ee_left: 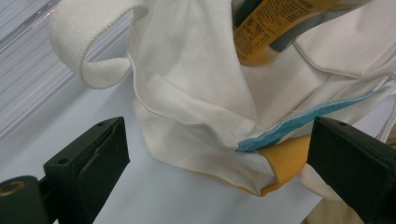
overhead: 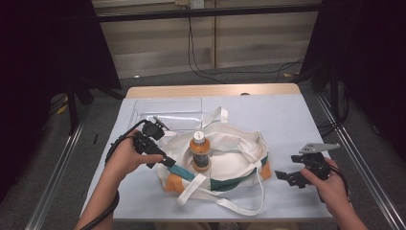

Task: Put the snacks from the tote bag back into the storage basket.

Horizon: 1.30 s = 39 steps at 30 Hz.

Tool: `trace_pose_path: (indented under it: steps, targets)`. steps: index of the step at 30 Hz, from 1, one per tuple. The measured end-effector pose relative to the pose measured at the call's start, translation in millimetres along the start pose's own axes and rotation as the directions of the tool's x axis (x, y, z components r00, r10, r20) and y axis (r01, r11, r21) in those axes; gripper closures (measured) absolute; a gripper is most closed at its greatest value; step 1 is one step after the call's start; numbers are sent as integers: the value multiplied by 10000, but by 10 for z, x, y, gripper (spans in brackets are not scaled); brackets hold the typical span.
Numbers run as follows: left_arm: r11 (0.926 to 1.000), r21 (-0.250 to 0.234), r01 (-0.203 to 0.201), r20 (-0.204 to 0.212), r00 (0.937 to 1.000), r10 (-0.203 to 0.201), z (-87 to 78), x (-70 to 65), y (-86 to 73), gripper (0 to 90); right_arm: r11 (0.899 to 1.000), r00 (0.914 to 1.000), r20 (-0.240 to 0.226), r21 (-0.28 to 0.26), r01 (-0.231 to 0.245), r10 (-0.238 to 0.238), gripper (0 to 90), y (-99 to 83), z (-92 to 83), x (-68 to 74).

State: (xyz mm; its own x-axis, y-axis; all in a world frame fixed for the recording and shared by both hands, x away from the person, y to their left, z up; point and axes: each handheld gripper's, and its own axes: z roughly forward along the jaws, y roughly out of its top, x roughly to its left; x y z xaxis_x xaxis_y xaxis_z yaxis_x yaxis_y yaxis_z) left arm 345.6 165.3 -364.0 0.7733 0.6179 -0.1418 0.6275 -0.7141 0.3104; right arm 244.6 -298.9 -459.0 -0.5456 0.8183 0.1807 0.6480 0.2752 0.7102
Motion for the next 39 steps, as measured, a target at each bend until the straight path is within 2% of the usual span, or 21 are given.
trace_pose_path:
  steps: [2,5,11,17,29,30,31,34,39]
  targets:
    - [10000,80,34,19,10000,-35,-3,-18,25,51,10000,10000,-1,-4,-5,5,47,2,0,1]
    - [9998,144,-139,18,9999,139,2,-27,63,51,10000,10000,-27,-15,55,-55,47,3,5,4]
    - [9990,432,-113,8,9999,113,11,-41,128,51,10000,10000,-62,12,52,-52,47,5,9,10]
    - [9993,249,-283,1,9996,283,26,-58,183,54,10000,10000,-54,-38,41,-41,47,9,8,11]
    - [9968,575,-553,91,9985,548,36,-108,291,63,10000,10000,-85,-9,34,-34,47,11,2,13]
    - [9976,456,-528,89,9986,524,44,-119,297,64,10000,10000,-82,0,26,-26,47,11,1,13]
    - [9965,567,-618,65,9981,615,35,-123,310,64,10000,10000,-78,12,1,-1,47,12,0,14]
    - [9967,452,-668,123,9977,663,33,-146,342,67,10000,10000,-88,8,23,-23,47,11,3,15]
    - [9950,522,-851,146,9963,845,37,-193,405,69,10000,9999,-116,-4,58,-58,47,15,4,20]
